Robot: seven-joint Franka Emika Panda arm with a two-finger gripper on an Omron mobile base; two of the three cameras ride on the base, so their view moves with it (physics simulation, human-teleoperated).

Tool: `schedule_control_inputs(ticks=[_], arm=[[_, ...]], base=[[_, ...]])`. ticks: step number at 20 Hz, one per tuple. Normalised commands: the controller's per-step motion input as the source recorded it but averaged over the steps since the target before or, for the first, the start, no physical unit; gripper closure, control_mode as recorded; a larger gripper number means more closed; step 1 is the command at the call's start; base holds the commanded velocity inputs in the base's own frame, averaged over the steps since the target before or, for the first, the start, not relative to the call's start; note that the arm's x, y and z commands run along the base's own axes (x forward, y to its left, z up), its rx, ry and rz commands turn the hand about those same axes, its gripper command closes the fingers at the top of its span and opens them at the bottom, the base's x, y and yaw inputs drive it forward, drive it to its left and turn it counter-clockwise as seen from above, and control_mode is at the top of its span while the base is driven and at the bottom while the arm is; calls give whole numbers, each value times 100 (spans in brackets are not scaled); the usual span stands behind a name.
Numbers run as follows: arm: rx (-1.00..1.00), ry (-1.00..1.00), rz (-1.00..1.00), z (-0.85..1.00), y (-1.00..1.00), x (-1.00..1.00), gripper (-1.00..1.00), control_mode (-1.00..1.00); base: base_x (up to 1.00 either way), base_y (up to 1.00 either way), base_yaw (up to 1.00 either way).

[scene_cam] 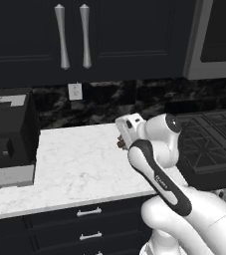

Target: Put the potato and lime in the pot. Retrieve the spatula and lightly stir the vegetables in the pot.

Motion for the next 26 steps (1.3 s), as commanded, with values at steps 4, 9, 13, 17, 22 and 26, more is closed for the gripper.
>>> schedule_control_inputs(ticks=[4,9,13,17,22,26], arm=[[58,23,-68,41,0,-45,100,-100],[65,12,-57,48,-2,-41,100,-100],[62,16,-57,42,-1,-15,100,-100],[58,27,-52,23,-16,0,100,-100],[59,16,-36,0,-37,0,100,-100],[64,3,-19,-12,-31,0,100,-100]], base=[[0,0,0],[0,0,0],[0,0,0],[0,0,0],[0,0,0],[0,0,0]])
